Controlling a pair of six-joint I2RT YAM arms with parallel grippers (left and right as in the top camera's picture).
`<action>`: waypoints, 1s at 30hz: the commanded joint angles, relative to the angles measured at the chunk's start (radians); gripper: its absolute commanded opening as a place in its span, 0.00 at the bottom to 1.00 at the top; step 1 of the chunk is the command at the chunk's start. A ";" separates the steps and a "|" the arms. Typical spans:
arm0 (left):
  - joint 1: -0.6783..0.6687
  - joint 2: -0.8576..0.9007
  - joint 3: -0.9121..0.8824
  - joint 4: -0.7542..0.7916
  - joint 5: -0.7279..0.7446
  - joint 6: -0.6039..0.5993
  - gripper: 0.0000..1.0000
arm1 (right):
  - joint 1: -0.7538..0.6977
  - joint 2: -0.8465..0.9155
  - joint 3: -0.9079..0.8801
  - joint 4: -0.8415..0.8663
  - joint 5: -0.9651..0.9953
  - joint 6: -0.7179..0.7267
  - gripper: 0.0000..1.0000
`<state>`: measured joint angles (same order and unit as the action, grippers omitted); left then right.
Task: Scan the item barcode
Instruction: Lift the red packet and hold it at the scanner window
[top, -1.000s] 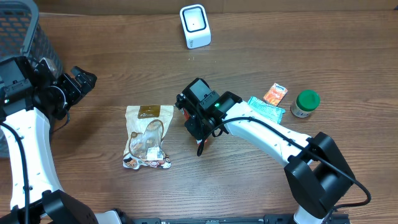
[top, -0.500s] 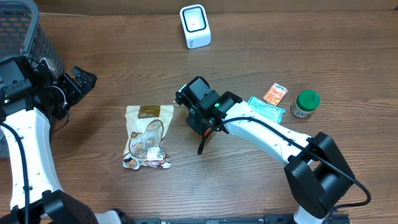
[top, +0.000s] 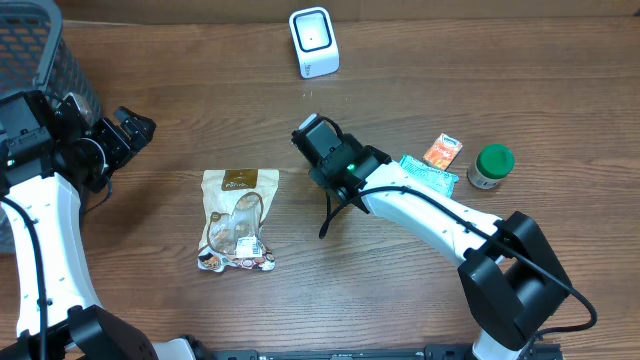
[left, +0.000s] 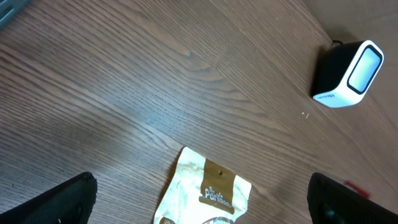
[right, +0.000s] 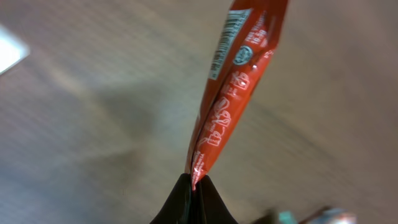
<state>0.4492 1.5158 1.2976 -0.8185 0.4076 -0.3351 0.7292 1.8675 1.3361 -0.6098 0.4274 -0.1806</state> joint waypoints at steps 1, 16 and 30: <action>0.001 -0.016 0.006 0.001 0.000 -0.005 0.99 | -0.009 -0.007 0.006 0.063 0.243 -0.084 0.04; 0.001 -0.016 0.006 0.001 0.000 -0.005 1.00 | -0.045 -0.007 0.006 0.689 0.528 -0.818 0.03; 0.001 -0.016 0.006 0.001 0.000 -0.005 1.00 | -0.215 -0.003 0.145 0.791 0.154 -0.938 0.03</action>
<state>0.4492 1.5158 1.2976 -0.8188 0.4076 -0.3351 0.5289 1.8702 1.4403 0.1745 0.7341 -1.2087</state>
